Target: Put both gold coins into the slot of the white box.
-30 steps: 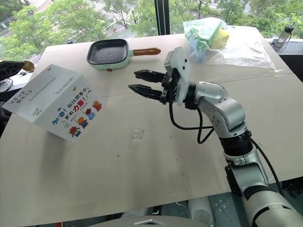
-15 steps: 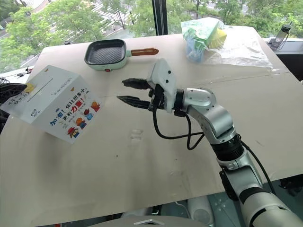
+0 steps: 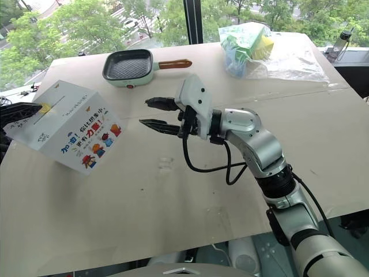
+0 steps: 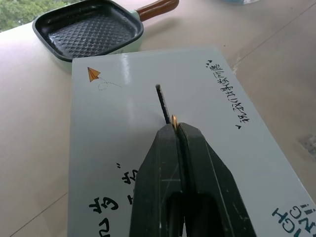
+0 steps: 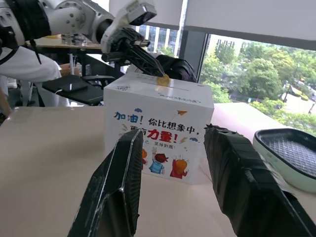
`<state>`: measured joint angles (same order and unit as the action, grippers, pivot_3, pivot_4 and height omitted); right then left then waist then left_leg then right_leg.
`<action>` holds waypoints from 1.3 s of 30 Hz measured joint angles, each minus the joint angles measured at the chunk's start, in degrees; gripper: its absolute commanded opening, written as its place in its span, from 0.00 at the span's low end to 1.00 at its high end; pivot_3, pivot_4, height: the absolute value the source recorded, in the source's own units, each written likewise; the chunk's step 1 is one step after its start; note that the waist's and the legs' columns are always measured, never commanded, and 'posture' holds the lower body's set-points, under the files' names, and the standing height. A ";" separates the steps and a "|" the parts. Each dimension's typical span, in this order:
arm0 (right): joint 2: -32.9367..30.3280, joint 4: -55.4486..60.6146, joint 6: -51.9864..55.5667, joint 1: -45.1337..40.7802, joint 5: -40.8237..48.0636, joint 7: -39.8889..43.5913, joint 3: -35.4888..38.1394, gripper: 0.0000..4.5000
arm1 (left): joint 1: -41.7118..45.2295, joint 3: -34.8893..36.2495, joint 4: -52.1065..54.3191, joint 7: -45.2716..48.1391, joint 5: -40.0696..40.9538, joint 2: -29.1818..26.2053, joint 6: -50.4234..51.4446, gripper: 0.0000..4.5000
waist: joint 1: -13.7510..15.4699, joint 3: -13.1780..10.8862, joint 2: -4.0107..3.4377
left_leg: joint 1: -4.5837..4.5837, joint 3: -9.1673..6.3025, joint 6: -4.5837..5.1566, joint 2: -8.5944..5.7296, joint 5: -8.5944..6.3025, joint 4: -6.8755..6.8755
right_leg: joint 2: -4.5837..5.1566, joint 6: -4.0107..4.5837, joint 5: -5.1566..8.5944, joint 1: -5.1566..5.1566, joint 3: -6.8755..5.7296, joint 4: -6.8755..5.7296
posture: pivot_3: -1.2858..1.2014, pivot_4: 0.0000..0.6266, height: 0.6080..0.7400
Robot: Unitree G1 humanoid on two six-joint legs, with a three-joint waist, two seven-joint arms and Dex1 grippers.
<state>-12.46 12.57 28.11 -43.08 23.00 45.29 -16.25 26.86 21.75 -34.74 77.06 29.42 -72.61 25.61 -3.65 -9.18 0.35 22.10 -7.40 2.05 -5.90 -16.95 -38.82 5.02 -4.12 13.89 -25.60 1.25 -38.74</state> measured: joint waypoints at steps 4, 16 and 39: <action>0.10 0.17 3.95 -0.01 0.64 -2.18 0.89 0.47 | -0.33 0.19 0.06 -0.01 -0.14 0.43 -0.19 0.00 | 0.03 0.00 0.00 | 0.00 0.01 0.00 -0.01 0.00 -0.06 | 0.01 0.00 0.00 0.00 0.01 -0.05 | 0.52 0.24 0.85; 3.32 2.39 11.60 -1.23 4.16 -7.57 3.39 0.49 | -2.47 1.38 1.83 -1.15 -0.32 1.96 2.45 0.12 | 0.04 0.02 -0.01 | -0.02 0.02 0.00 -0.01 0.00 -0.13 | 0.01 0.00 0.00 0.00 0.03 -0.13 | 0.52 0.24 0.85; -13.54 6.56 6.24 21.59 9.95 3.17 14.66 0.49 | -23.17 10.95 61.40 -20.93 17.64 17.38 21.39 0.75 | 0.24 0.10 0.17 | 0.22 -0.15 -0.05 0.03 0.01 -0.22 | 0.03 0.12 -0.09 -0.02 0.08 0.08 | 0.52 0.24 0.85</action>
<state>-25.99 19.13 34.35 -21.49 32.95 48.46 -1.59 3.69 32.70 26.66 56.13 47.06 -55.23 47.00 -3.41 -9.08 0.52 22.32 -7.55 1.99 -5.87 -16.93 -39.04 5.05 -4.00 13.80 -25.62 1.33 -38.65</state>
